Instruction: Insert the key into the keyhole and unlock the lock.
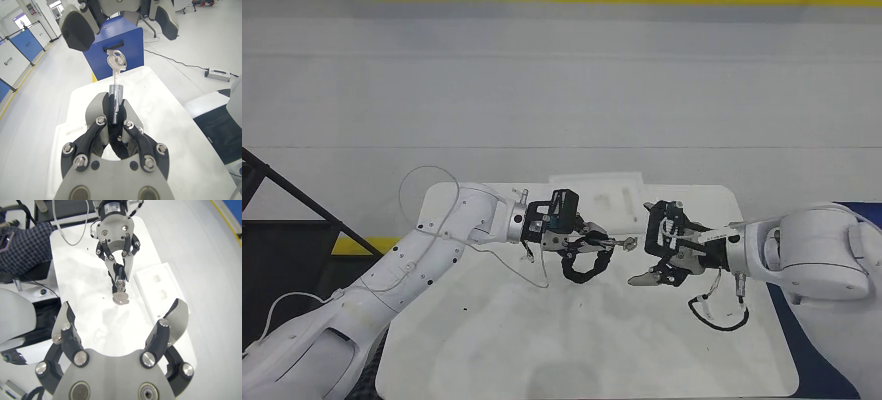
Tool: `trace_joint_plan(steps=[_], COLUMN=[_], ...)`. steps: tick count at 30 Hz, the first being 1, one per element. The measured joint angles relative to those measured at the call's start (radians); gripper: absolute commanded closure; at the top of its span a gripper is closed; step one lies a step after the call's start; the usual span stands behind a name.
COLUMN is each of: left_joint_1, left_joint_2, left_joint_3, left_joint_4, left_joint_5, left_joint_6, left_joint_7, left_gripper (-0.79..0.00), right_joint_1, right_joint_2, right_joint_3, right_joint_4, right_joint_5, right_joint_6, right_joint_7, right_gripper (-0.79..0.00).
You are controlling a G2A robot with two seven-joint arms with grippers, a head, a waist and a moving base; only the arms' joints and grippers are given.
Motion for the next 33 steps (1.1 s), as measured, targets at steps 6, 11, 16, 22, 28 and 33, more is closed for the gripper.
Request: trace_joint_plan(steps=[6,11,16,22,28,33], left_joint_1=[-0.017,-0.034,-0.042,-0.049,-0.058,-0.064], left_joint_2=[-0.003,-0.005,-0.006,-0.005,-0.006,-0.008], left_joint_3=[0.024,0.040,0.050,0.064,0.076,0.084], left_joint_4=[-0.004,0.007,0.013,0.018,0.017,0.018], left_joint_5=[-0.046,-0.064,-0.074,-0.076,-0.073,-0.064], left_joint_6=[0.000,0.000,0.000,0.000,0.000,0.000], left_joint_7=[-0.028,-0.038,-0.039,-0.031,-0.025,-0.020], left_gripper=[0.000,0.000,0.000,0.000,0.000,0.000], right_joint_1=[-0.001,0.002,-0.004,-0.029,-0.051,-0.065], right_joint_2=[0.058,0.094,0.104,0.104,0.104,0.102], right_joint_3=[-0.058,-0.063,-0.044,-0.029,-0.033,-0.036], right_joint_4=[-0.016,-0.028,-0.055,-0.093,-0.103,-0.100], right_joint_5=[-0.222,-0.332,-0.395,-0.518,-0.606,-0.648], right_joint_6=[-0.172,-0.275,-0.305,-0.282,-0.272,-0.246], right_joint_7=[-0.172,-0.275,-0.319,-0.387,-0.440,-0.487], right_gripper=[-0.785,-0.785,-0.363,-0.283,-0.259,-0.089])
